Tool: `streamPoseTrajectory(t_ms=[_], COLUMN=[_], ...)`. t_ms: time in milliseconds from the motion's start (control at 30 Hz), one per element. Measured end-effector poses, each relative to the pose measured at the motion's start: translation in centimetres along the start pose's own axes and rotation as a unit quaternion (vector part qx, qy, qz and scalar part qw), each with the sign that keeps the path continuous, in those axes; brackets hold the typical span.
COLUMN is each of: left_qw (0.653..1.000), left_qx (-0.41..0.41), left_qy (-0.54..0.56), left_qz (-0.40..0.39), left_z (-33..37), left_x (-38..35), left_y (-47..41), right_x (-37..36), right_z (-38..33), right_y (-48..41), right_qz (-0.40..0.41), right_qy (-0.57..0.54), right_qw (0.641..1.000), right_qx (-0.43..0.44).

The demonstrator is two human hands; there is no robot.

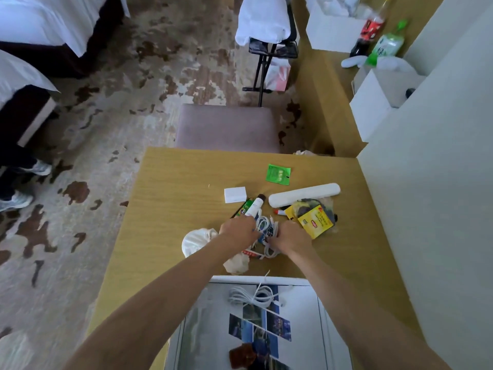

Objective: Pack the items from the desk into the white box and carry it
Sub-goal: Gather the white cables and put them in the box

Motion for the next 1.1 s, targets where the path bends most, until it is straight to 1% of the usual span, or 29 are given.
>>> streamPoseTrajectory(t_ms=[67,200,300,433,533,600,667,733,767,833,900,933,1000,1033,1100], left_qw=[1.000,0.998,0.997,0.998,0.997,0.996,0.995,0.989,0.981,0.955,0.915,0.887,0.821,0.793,0.751], left_qx=[0.020,0.035,0.046,0.056,0.071,0.078,0.076,0.067,0.062,0.046,0.028,0.023,0.017,0.015,0.017], left_qy=[-0.003,-0.052,-0.054,-0.033,0.008,0.035,0.061,0.123,0.173,0.285,0.398,0.459,0.570,0.608,0.659], left_qz=[0.000,0.029,0.024,0.015,-0.001,-0.001,0.017,0.045,0.055,0.065,0.059,0.045,0.002,-0.014,-0.025], left_z=[0.5,1.6,1.9,2.2,2.3,2.2,1.9,1.4,1.1,0.8,0.5,0.4,-0.1,-0.4,-1.2], left_x=[-0.8,-1.0,-1.1,-1.1,-0.7,-0.1,0.8,2.0,2.6,4.0,5.1,5.4,5.4,5.1,4.0], left_y=[-1.2,-2.5,-2.9,-2.7,-2.0,-1.3,-0.3,1.1,2.0,4.0,6.3,7.8,11.0,12.7,15.8], right_x=[-0.2,-0.6,-0.4,0.5,2.4,3.8,5.0,6.0,6.3,7.2,7.9,8.0,8.1,8.0,7.5], right_z=[0.7,1.9,2.2,3.1,3.2,3.0,2.8,2.7,2.7,2.8,2.5,2.4,2.2,2.1,1.9], right_y=[-0.3,-0.3,-0.1,1.3,3.2,5.1,7.2,9.3,10.3,12.3,14.3,15.4,17.2,18.0,19.5], right_qz=[-0.006,-0.037,-0.040,-0.010,0.051,0.106,0.152,0.182,0.194,0.226,0.245,0.248,0.248,0.250,0.265], right_qy=[-0.013,-0.072,-0.107,-0.179,-0.233,-0.279,-0.357,-0.423,-0.453,-0.489,-0.500,-0.494,-0.466,-0.451,-0.421], right_qw=[1.000,0.996,0.993,0.983,0.971,0.954,0.920,0.885,0.867,0.837,0.819,0.816,0.825,0.830,0.833], right_qx=[-0.009,-0.039,-0.036,-0.036,0.003,0.028,0.047,0.063,0.072,0.096,0.141,0.166,0.200,0.211,0.242])
Point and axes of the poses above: each hand's wrist, its own y-axis away from the middle knuckle, its own x-axis out of the back of the hand, z = x × y, the point moved 5 cm from there along -y, towards the middle knuckle, and after that the axes turned 15 degrees about x, right-handed, at the moved point
